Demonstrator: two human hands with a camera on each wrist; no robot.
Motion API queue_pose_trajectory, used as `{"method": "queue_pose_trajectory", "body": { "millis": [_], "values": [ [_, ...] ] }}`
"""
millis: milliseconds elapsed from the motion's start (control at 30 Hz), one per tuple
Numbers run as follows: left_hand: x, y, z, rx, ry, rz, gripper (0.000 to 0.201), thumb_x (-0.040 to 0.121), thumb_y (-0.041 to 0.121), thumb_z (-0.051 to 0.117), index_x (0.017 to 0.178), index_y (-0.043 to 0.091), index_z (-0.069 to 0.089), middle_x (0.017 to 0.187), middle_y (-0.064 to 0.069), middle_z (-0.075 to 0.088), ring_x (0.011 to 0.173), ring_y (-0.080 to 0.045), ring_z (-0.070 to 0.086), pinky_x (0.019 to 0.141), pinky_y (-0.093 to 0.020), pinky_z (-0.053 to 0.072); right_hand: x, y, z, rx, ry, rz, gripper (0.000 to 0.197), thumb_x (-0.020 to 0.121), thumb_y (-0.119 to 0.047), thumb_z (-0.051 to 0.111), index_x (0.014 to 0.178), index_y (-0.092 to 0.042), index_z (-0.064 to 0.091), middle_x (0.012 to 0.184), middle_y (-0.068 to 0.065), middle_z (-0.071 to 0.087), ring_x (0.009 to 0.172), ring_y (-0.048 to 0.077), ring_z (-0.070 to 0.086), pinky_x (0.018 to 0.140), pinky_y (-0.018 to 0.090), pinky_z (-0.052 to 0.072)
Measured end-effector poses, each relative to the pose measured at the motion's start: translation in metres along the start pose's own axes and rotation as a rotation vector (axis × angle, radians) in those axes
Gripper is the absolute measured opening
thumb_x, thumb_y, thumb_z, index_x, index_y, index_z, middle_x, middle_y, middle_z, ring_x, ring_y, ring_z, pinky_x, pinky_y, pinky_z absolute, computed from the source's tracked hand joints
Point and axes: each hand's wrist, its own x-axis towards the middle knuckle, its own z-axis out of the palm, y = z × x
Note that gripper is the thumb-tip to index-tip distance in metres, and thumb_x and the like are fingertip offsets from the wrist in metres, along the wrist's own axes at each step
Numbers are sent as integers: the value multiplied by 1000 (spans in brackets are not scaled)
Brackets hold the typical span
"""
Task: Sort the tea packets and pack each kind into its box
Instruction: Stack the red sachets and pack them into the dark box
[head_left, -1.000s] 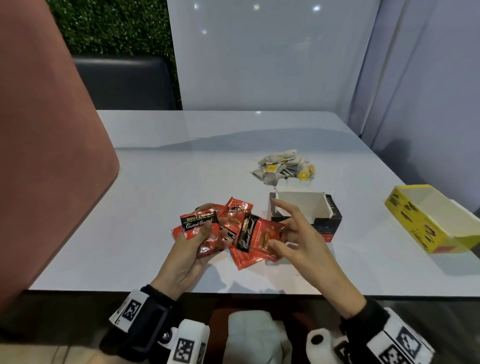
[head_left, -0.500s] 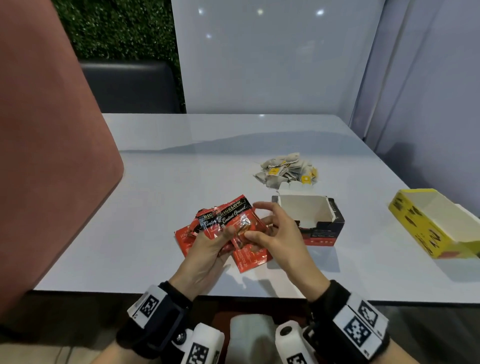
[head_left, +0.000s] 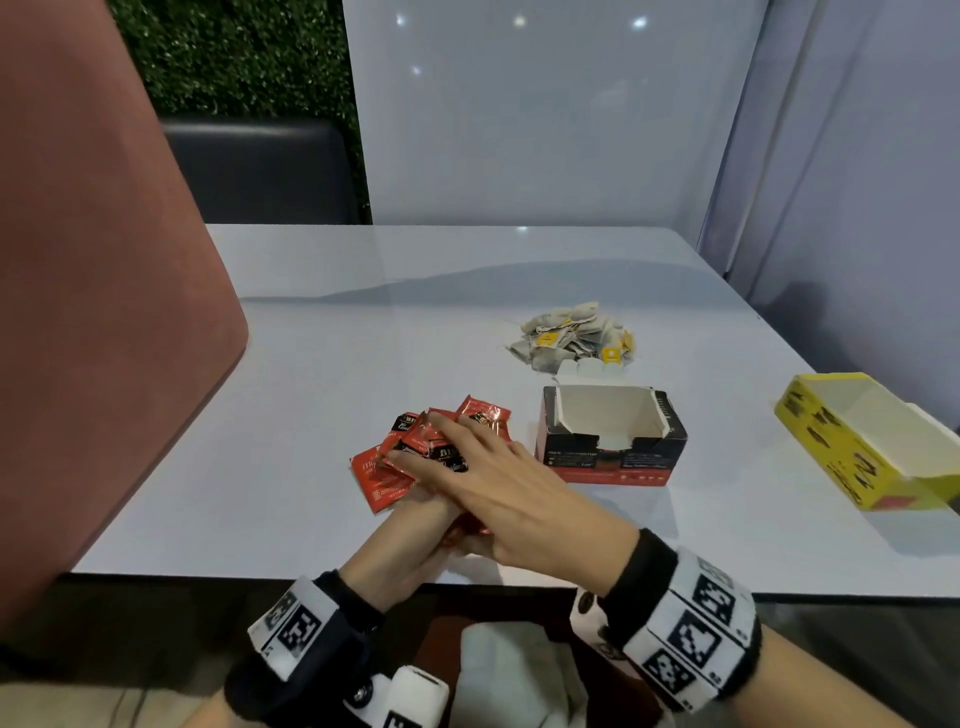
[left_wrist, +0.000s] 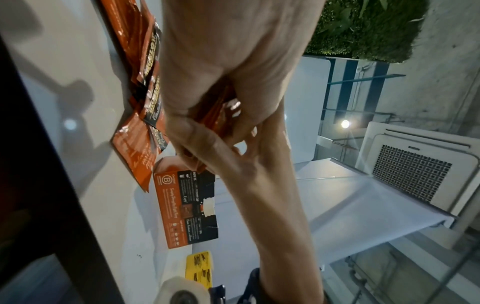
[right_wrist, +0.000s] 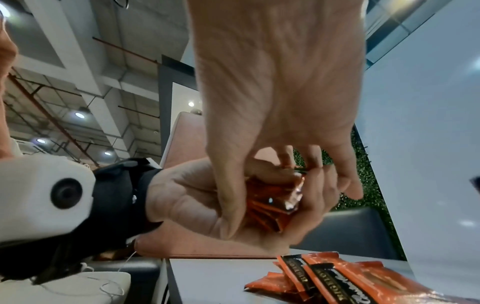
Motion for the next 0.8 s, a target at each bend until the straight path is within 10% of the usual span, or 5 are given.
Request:
{"method": "queue_pose_trajectory", "body": {
  "millis": [133,400,533,667,800],
  "values": [
    [-1,8,-6,217,-95,281,41,78,-21,51,110,5,53,102,-13,66,91,-16,68,69,-22,55,3,-1,-7,15,14,4,72,76,-23,69,136,-28,31,139,12,30,126,31,31,93,46,44],
    [6,13,-18,78,-56,4,11,81,-3,50,85,4,57,62,-10,65,51,-15,65,43,-23,52,12,-11,-1,-3,-90,-59,76,73,-33,75,136,-22,32,121,12,40,107,27,40,73,36,42],
    [3,26,-30,45,-17,132,9,80,5,59,86,2,65,66,-9,66,55,-16,65,54,-26,57,15,5,-28,355,-158,67,85,81,-38,66,146,-23,13,136,13,47,120,27,47,102,38,40],
    [3,47,-61,-161,-62,132,68,43,36,91,97,1,68,73,-10,63,54,-14,57,55,-29,55,3,40,-33,206,-187,285,34,94,-24,47,125,-10,40,114,13,61,99,27,58,84,38,48],
    [7,47,-66,-220,-81,111,102,27,58,86,109,4,59,78,-12,66,50,-15,57,52,-29,54,-2,33,-1,22,-331,274,23,95,-20,45,113,-7,48,114,11,56,103,26,55,76,33,42]
  ]
}}
